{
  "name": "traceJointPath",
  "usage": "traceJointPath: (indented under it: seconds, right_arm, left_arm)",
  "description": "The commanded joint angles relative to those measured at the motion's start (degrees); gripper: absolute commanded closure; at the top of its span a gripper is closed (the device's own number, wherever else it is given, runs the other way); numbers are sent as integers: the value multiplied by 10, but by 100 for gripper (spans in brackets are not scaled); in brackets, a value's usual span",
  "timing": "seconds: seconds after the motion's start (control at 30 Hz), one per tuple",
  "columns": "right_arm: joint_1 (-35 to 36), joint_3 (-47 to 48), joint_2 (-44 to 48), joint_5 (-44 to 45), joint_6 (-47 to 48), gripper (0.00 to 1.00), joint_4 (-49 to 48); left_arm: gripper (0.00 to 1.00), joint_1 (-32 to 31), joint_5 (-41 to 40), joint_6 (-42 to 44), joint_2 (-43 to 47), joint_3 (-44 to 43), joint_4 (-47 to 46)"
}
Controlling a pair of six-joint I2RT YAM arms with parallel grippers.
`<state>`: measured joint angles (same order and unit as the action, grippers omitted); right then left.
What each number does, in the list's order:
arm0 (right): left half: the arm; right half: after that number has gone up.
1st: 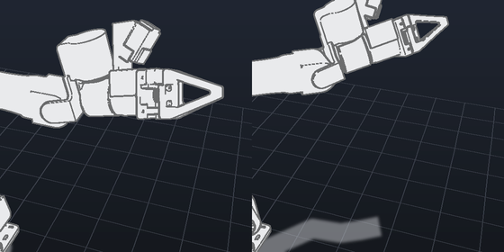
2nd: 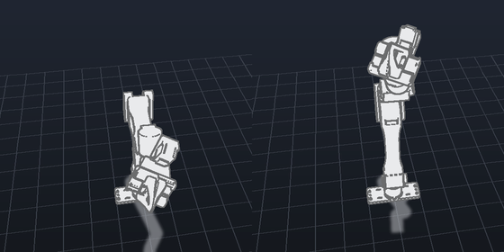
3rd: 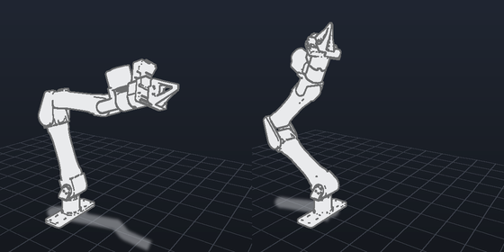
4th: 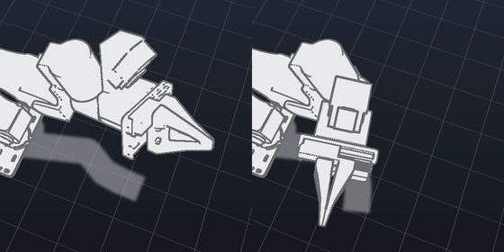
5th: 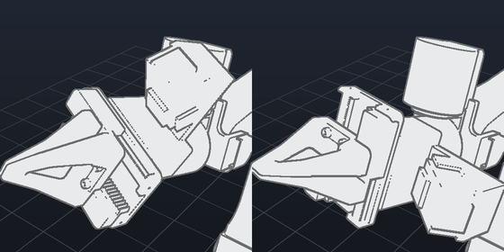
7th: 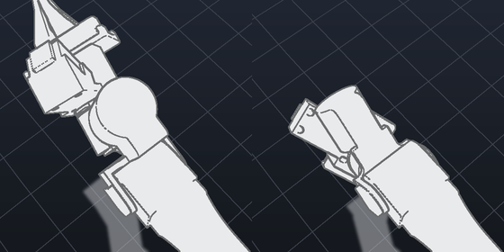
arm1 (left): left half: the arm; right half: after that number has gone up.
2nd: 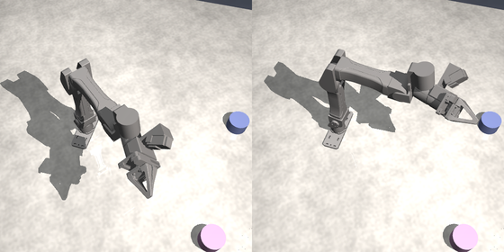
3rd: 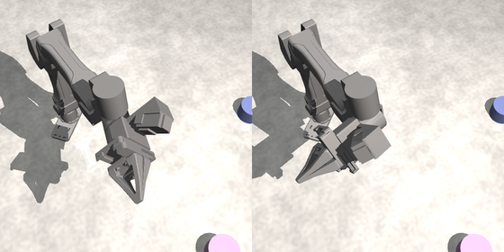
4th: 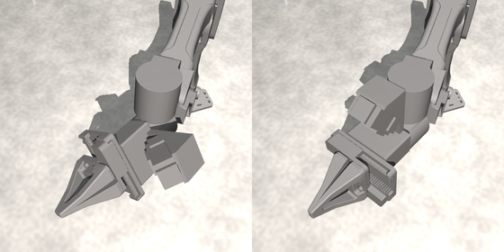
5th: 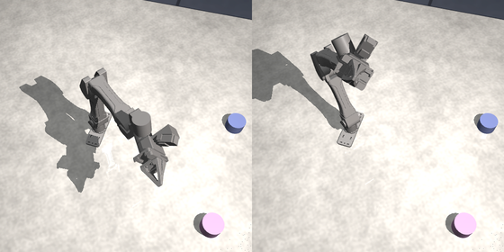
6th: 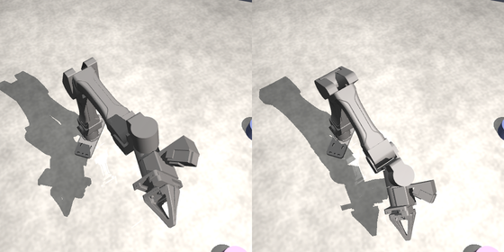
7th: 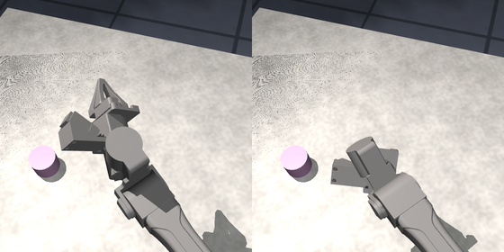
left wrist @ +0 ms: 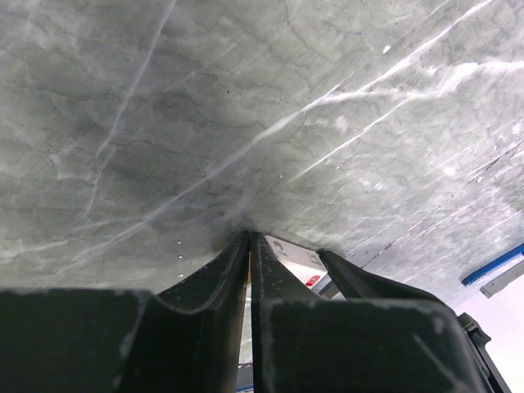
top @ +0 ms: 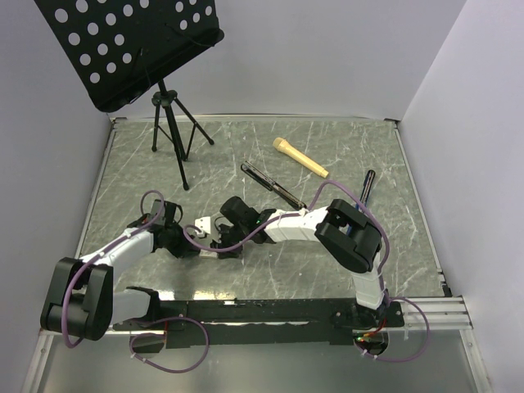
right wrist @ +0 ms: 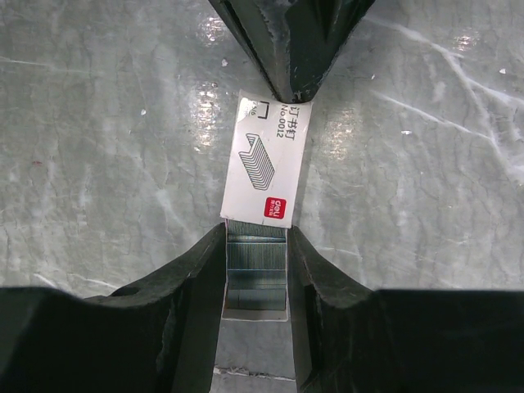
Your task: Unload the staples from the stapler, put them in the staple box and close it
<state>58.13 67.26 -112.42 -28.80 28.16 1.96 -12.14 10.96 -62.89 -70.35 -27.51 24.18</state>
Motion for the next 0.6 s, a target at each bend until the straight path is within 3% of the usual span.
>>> traceJointPath:
  seconds: [0.0,0.1,0.17,0.57]
  right_arm:
    - [2,9,12,-6,6,74,-5]
    - [1,14,16,17,5,68,-1]
    - [1,18,19,31,6,56,5]
    - [-6,-11,91,16,-15,43,20]
  left_arm:
    - [87,-8,-32,-2,-20,21,27]
    - [87,-9,-32,-4,-16,18,31]
    - [87,-9,-36,-4,-14,16,37]
    - [86,-9,-65,-5,11,-11,77]
